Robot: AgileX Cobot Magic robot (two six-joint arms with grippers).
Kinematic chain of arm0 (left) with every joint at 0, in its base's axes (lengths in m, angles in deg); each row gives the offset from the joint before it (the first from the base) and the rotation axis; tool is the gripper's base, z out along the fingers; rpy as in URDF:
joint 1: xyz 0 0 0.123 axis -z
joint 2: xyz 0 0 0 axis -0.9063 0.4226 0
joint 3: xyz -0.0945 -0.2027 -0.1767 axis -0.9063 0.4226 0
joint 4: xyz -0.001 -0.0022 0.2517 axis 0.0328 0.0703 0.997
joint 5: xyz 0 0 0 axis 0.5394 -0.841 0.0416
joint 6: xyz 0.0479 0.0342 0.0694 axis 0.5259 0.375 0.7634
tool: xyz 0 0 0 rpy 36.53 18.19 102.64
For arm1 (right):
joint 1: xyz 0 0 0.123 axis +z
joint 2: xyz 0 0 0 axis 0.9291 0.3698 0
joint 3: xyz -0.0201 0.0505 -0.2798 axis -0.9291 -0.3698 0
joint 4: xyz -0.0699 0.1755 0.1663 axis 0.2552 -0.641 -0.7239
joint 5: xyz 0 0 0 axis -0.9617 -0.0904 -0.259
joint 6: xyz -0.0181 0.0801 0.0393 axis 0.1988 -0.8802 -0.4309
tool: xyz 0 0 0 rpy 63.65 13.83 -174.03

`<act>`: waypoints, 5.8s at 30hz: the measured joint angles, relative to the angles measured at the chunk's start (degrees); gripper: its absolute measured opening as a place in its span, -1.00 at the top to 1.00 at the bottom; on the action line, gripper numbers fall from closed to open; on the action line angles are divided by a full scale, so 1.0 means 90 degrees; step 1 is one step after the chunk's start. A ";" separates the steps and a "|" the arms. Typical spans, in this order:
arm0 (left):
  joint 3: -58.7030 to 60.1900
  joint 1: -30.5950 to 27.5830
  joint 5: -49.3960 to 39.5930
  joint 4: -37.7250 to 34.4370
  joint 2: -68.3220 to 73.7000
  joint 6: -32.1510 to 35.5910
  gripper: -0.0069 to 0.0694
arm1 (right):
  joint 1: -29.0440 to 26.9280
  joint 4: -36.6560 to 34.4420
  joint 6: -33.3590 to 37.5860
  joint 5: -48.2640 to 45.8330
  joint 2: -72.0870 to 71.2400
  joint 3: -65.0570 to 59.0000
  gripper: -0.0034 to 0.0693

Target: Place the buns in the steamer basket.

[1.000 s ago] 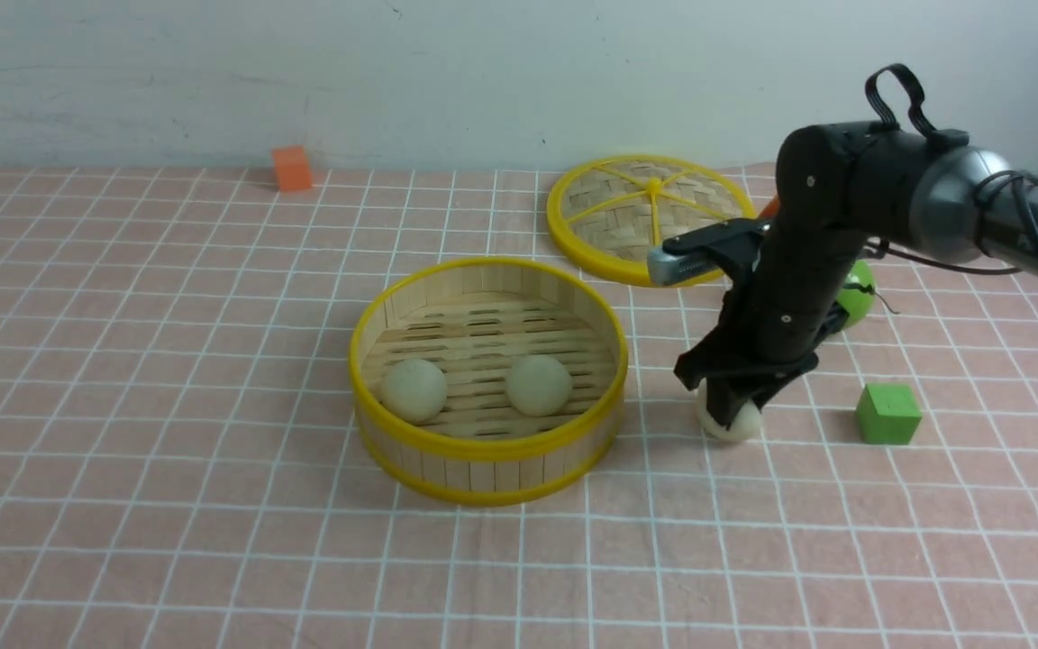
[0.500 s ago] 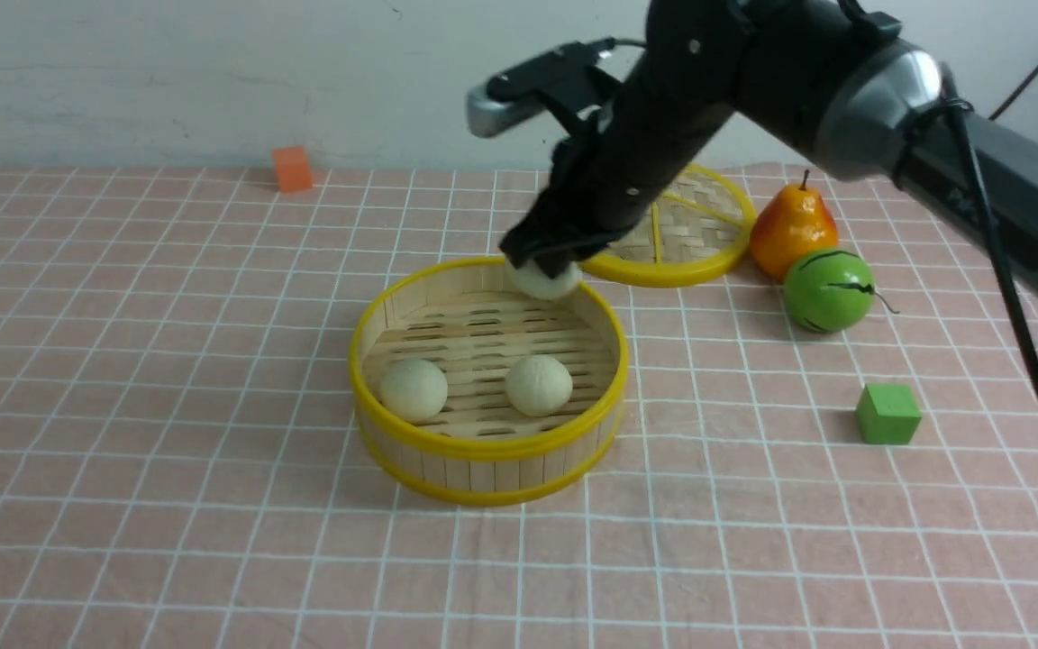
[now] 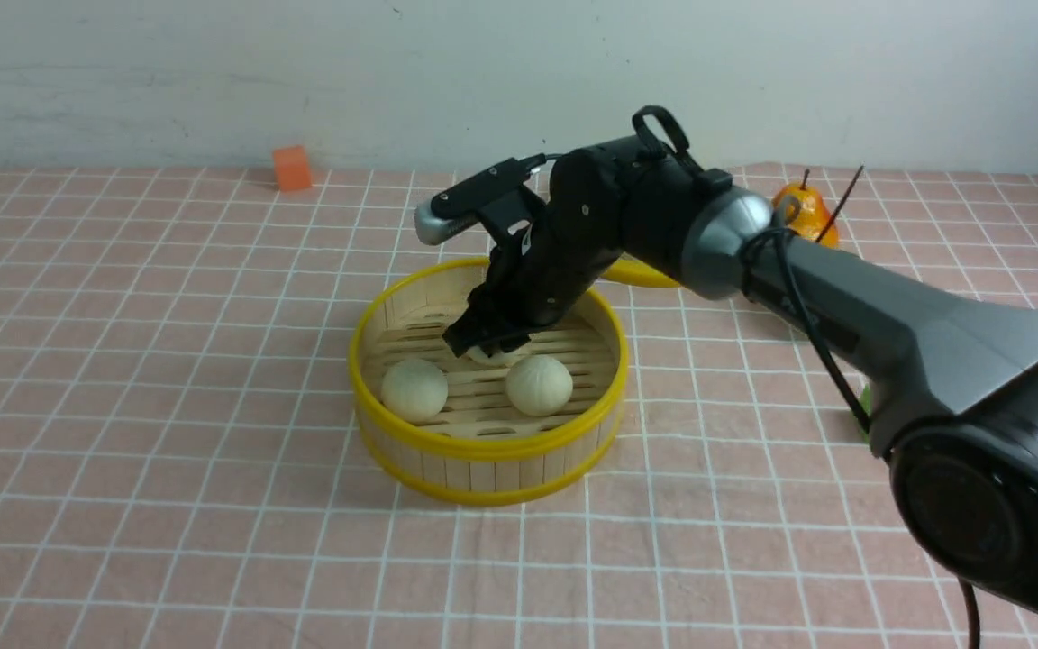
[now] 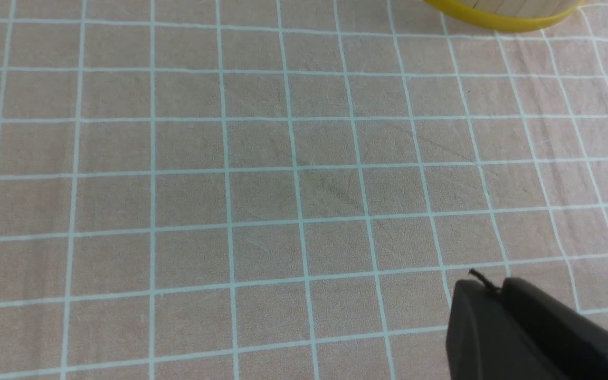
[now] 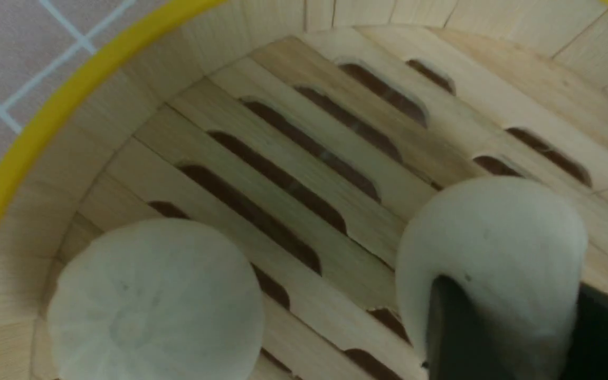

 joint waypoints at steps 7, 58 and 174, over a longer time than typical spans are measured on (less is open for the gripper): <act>0.0000 0.0000 0.0001 0.0000 0.0000 0.0000 0.70 | 0.0000 -0.0340 -0.0308 -0.1024 -0.0667 0.0287 -0.70; 0.0018 0.0000 0.0007 0.0000 0.0000 0.0000 0.63 | 0.0000 0.0159 -0.0621 0.1450 -1.3009 -0.9522 0.97; 0.4075 -0.2853 0.4628 -0.0934 -0.1985 0.1201 0.86 | -0.4056 0.1480 -0.2312 0.2757 -1.5483 -1.4230 0.84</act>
